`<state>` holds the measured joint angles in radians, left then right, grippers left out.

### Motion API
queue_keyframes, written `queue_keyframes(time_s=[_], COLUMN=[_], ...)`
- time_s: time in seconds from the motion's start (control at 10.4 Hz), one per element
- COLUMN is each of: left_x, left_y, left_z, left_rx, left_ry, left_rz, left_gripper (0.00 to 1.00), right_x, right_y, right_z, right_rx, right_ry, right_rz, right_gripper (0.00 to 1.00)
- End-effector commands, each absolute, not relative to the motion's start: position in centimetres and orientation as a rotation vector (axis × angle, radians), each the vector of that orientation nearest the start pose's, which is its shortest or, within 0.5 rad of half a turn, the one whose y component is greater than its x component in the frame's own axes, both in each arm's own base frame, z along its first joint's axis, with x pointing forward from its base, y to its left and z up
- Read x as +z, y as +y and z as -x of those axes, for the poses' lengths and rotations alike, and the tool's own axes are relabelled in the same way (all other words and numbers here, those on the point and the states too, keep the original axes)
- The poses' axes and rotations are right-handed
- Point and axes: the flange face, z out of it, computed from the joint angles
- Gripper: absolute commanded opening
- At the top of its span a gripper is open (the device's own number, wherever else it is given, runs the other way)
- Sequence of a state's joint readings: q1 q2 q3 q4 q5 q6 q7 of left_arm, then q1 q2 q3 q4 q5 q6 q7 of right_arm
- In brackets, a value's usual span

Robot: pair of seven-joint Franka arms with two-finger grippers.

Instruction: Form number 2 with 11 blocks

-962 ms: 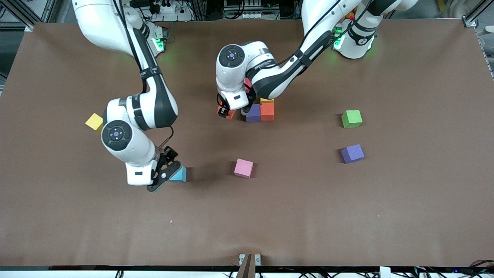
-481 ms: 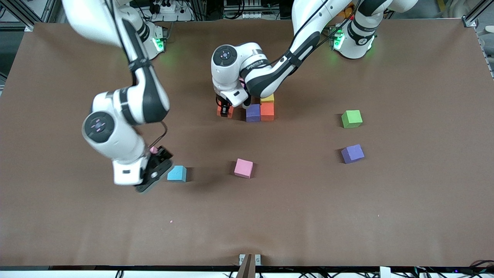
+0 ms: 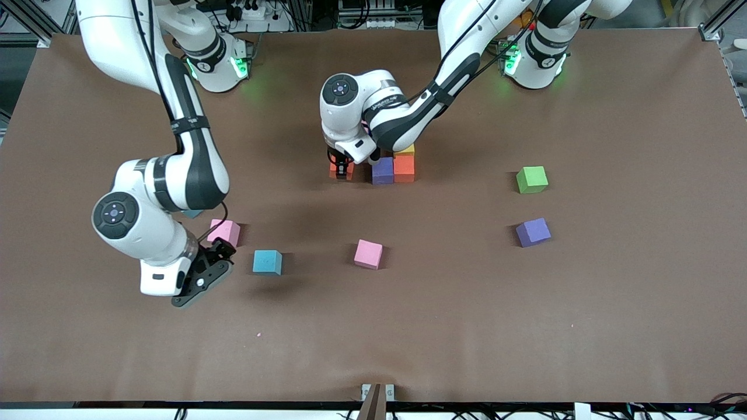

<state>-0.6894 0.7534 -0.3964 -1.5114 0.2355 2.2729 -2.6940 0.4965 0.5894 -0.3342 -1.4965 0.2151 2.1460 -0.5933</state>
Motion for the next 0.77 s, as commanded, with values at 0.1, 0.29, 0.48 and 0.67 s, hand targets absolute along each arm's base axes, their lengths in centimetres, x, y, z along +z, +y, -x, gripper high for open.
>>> queue_keyframes(time_s=[0.1, 0.29, 0.48, 0.67], left_x=[24.5, 24.4, 24.5, 24.2], left_y=[-60.4, -60.3, -60.2, -59.9], left_z=[-38.6, -38.6, -38.6, -38.5], left_rx=[0.128, 0.122, 0.124, 0.111], left_ry=[-2.259, -2.253, -2.258, -2.289], left_rz=[2.209, 2.2, 2.19, 2.117], left_gripper=[0.0, 0.0, 0.0, 0.0], right_x=[33.8, 31.5, 28.8, 27.3], right_y=[17.6, 18.7, 21.2, 22.8], right_z=[-69.4, -68.1, -67.3, -66.7], right_rx=[-0.164, -0.082, -0.031, 0.01], right_ry=[-0.93, -0.742, -0.512, -0.327], right_rz=[3.003, 3.052, 3.106, 3.054], right_gripper=[1.0, 1.0, 1.0, 1.0])
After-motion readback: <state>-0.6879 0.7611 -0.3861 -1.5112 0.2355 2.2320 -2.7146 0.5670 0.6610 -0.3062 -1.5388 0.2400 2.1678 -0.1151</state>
